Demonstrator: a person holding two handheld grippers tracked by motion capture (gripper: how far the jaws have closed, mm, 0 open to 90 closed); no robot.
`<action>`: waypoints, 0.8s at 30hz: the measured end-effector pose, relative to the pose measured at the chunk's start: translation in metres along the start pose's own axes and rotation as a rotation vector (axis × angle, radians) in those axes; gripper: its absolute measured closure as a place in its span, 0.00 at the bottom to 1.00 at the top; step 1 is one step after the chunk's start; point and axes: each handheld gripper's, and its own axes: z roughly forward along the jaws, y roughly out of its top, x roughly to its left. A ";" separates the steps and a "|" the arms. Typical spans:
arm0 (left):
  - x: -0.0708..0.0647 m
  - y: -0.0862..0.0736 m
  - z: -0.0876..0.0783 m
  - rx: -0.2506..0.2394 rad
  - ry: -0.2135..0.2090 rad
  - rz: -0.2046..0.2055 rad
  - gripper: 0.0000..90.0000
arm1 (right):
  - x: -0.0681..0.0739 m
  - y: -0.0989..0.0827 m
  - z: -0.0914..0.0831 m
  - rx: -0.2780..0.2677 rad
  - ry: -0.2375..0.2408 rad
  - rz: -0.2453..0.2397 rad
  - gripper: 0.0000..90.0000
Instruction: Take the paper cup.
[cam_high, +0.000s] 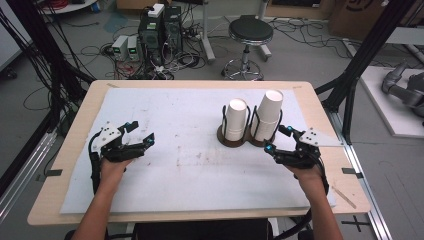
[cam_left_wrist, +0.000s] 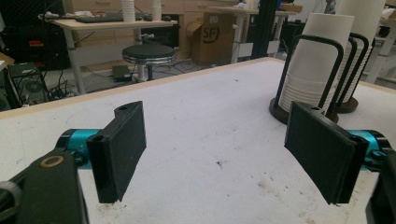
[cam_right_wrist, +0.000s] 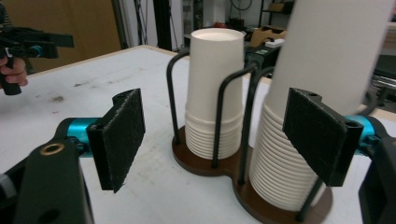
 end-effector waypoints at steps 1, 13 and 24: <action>0.000 0.000 0.000 0.003 -0.002 -0.001 0.23 | 0.001 0.001 0.003 -0.002 0.006 0.001 0.24; -0.002 -0.001 0.003 0.014 -0.014 0.002 0.23 | 0.007 0.016 0.032 0.001 0.035 -0.027 0.35; -0.002 -0.002 0.004 0.020 -0.017 0.000 0.23 | 0.013 0.017 0.060 -0.033 0.037 -0.041 0.60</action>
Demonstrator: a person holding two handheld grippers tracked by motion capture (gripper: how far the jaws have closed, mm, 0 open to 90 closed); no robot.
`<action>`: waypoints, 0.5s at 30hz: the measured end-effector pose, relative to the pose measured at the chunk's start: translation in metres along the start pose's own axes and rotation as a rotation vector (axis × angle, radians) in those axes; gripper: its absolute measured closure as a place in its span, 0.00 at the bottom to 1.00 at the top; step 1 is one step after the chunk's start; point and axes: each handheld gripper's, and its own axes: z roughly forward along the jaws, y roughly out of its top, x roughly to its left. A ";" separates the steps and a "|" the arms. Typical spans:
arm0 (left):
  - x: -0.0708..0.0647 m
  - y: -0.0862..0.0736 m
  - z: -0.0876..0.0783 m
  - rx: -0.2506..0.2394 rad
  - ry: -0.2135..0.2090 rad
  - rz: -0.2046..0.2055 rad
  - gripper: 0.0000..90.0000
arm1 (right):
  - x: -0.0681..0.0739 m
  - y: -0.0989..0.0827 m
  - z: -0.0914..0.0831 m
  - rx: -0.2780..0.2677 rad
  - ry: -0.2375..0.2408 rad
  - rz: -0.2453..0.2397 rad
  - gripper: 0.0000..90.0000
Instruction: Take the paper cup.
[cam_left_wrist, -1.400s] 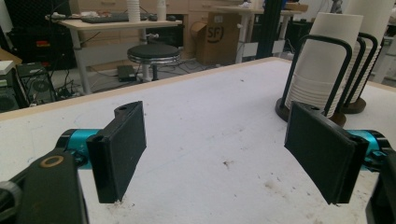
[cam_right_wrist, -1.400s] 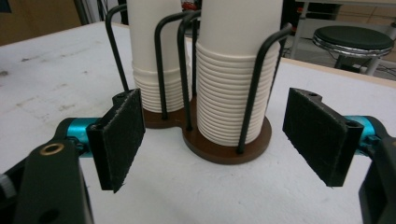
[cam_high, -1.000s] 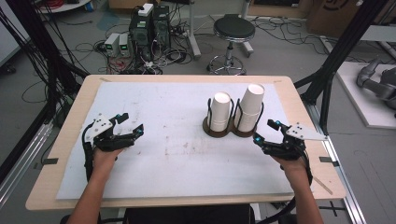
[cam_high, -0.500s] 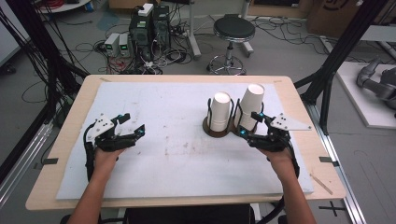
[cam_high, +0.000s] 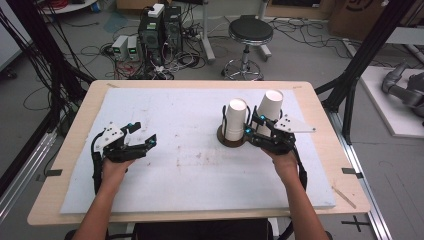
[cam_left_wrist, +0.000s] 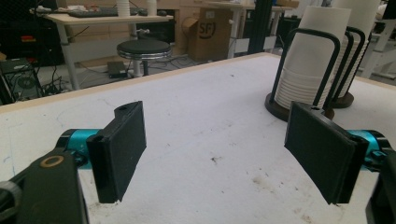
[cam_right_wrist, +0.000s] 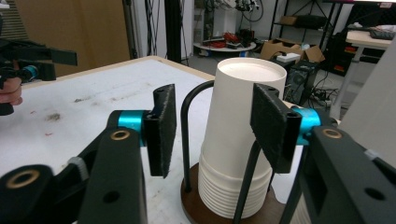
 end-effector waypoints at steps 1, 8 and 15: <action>0.000 0.000 0.000 0.000 -0.001 -0.002 0.23 | 0.000 0.000 0.002 -0.001 -0.003 0.000 0.61; -0.001 -0.001 0.001 0.006 -0.003 -0.001 0.23 | 0.000 -0.005 0.012 0.023 -0.012 -0.007 0.76; -0.002 -0.002 0.002 0.010 -0.006 0.001 0.23 | 0.004 -0.010 0.014 0.019 -0.034 -0.040 1.00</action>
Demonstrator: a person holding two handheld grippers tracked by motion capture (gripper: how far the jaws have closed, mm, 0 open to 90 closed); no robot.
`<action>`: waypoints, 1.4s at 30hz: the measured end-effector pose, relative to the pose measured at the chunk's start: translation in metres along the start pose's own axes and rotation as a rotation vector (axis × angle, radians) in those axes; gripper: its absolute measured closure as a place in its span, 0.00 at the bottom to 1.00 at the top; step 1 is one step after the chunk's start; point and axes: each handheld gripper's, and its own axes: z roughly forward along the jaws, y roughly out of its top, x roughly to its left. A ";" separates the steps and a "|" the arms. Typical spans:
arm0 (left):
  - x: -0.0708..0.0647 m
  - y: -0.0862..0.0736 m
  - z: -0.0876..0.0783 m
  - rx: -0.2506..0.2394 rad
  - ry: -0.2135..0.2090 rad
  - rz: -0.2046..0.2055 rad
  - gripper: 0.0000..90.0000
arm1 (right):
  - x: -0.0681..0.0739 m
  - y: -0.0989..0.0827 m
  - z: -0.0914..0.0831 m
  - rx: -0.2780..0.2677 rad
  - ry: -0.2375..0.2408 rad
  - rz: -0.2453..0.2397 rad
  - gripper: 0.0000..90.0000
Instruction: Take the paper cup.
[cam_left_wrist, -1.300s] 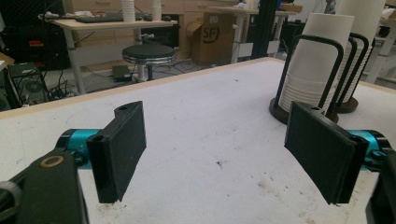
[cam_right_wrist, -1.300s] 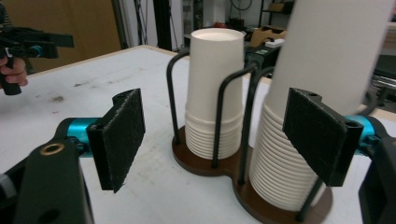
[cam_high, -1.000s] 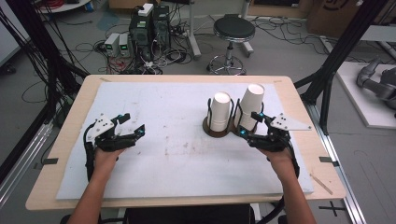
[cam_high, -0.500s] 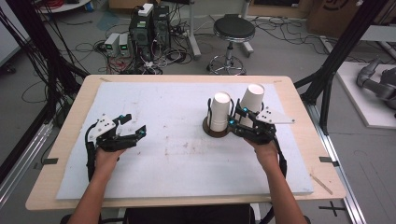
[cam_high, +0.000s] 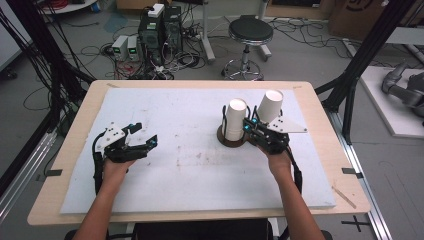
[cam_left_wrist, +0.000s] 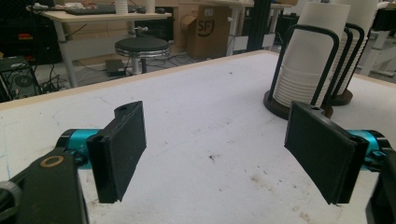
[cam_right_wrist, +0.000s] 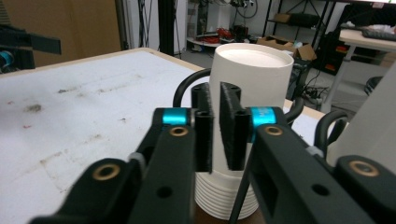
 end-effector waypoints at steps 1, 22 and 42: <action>0.000 0.000 0.000 0.000 -0.001 -0.001 0.23 | 0.003 -0.002 0.002 0.013 -0.016 -0.009 1.00; 0.000 -0.001 0.002 0.007 -0.004 0.001 0.23 | 0.015 -0.033 0.034 0.150 -0.033 0.045 1.00; -0.001 -0.003 0.009 0.001 -0.013 -0.009 0.23 | 0.019 -0.046 0.049 0.249 -0.071 0.104 1.00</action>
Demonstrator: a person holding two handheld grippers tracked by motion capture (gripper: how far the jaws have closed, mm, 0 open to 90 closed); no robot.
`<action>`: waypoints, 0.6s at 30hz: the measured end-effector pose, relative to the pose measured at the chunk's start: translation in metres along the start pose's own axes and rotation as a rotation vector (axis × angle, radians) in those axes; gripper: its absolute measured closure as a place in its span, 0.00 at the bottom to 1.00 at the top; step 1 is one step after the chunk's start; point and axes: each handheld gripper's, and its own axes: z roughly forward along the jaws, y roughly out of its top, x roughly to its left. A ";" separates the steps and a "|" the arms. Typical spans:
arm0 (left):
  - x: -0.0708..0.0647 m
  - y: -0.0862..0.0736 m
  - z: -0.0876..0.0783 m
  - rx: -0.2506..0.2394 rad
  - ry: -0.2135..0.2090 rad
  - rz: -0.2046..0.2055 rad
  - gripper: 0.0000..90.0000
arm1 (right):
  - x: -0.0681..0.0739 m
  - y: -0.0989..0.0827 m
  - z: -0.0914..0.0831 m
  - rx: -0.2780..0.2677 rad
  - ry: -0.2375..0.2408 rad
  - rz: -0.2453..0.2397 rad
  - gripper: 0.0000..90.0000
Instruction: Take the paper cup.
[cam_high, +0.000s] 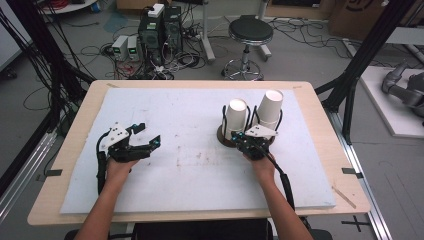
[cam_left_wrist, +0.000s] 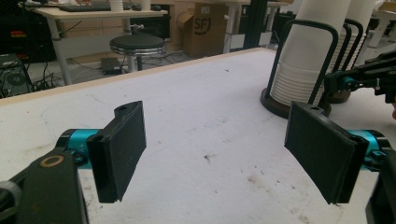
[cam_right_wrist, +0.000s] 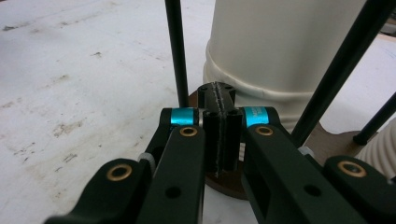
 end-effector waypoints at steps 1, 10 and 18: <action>0.000 0.000 0.001 -0.001 0.001 -0.003 0.23 | -0.001 0.000 0.000 -0.001 -0.003 0.005 1.00; 0.001 0.016 0.014 -0.014 -0.034 0.012 0.23 | 0.000 -0.001 0.000 0.005 -0.015 0.043 1.00; -0.004 0.035 0.042 0.012 -0.128 0.014 0.22 | -0.001 -0.001 0.001 0.010 -0.025 0.048 1.00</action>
